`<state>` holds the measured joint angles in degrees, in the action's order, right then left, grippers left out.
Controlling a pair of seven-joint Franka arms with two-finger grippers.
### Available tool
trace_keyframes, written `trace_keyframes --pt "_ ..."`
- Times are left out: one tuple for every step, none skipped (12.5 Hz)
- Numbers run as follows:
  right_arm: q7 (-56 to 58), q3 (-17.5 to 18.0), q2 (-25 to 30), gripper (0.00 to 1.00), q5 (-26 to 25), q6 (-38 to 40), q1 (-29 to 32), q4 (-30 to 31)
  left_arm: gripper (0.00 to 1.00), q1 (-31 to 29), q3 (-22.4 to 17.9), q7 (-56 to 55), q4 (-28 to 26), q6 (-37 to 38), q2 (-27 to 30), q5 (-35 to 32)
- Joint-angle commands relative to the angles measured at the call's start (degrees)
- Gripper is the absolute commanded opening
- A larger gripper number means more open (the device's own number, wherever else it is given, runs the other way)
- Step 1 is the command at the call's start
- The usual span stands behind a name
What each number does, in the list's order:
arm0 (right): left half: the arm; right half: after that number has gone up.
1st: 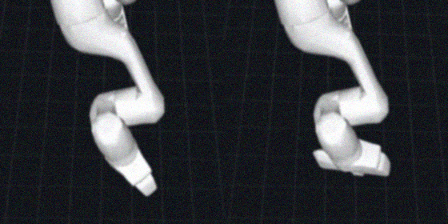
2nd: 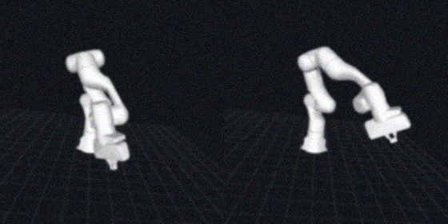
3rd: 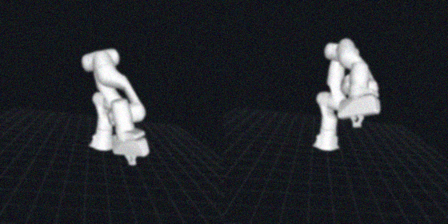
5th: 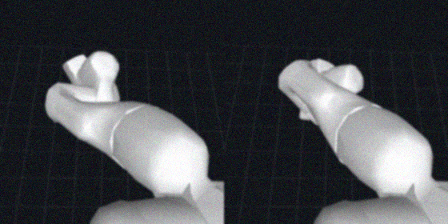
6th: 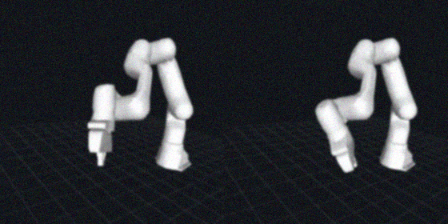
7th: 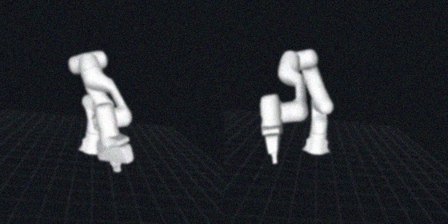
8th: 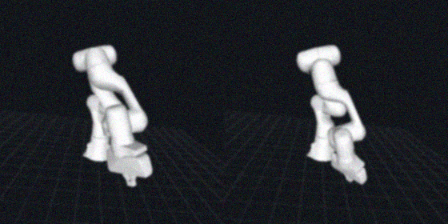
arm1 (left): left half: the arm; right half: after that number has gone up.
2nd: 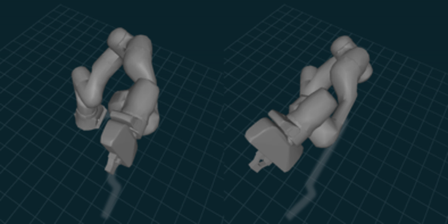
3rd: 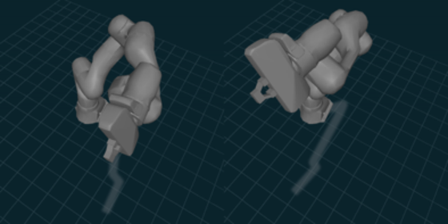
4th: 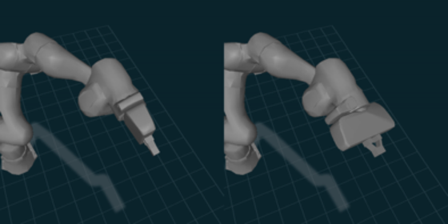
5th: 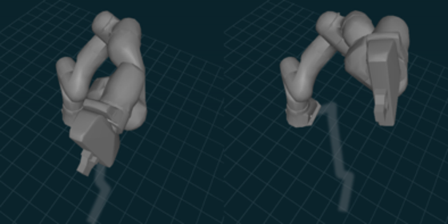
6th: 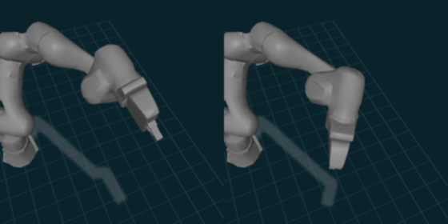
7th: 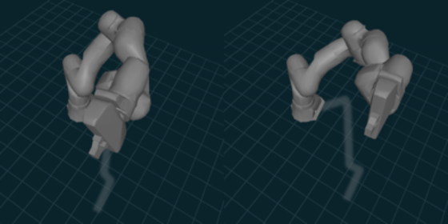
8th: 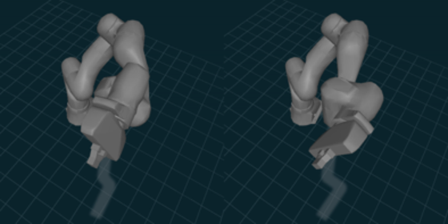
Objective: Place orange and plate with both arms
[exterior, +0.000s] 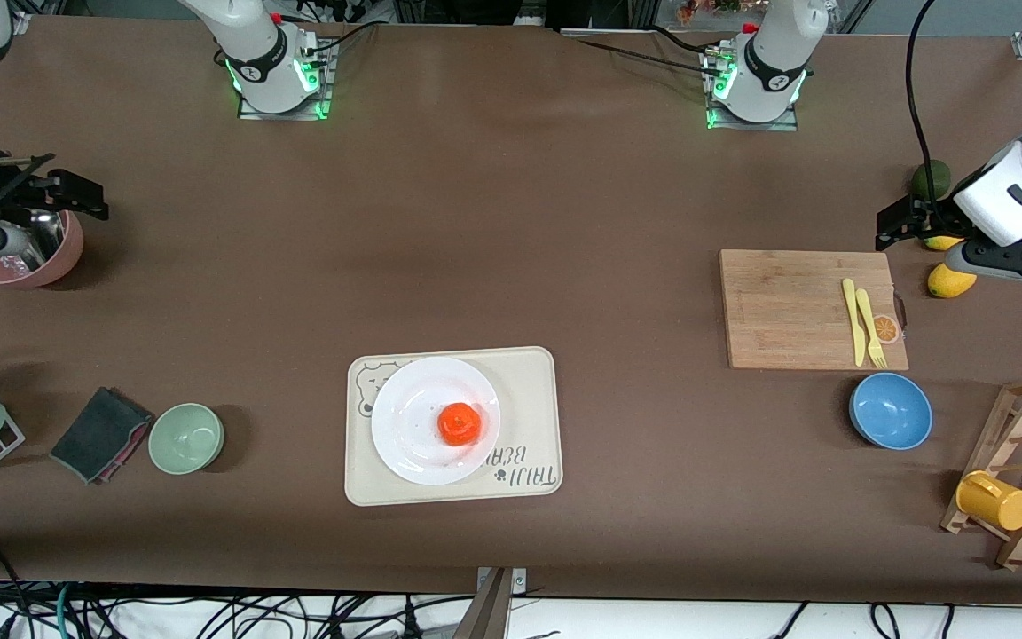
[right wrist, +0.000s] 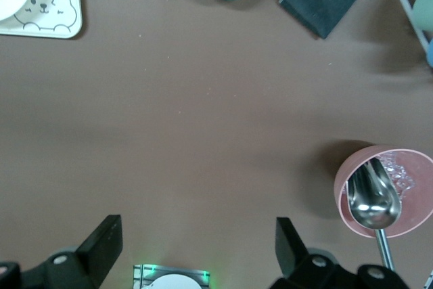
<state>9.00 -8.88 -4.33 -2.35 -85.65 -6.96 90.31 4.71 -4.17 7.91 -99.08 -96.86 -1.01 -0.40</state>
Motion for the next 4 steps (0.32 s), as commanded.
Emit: trace_keyframes --pt "0.4 0.4 -2.4 1.0 -1.0 1.8 0.4 -4.3 1.0 -0.2 0.0 0.2 0.3 0.0 0.0 0.8" --pt "0.7 0.4 -2.5 1.0 -0.5 1.8 0.5 -4.5 1.0 -0.2 0.0 0.2 0.3 0.0 0.0 0.8" --pt "0.4 0.4 -2.5 1.0 -0.5 1.8 0.5 -4.7 1.0 -0.2 0.0 0.2 0.3 0.0 0.0 0.8" --pt "0.2 0.4 -2.5 1.0 -0.4 1.8 0.5 -4.8 1.0 -0.2 0.0 0.2 0.3 0.0 0.0 0.8"
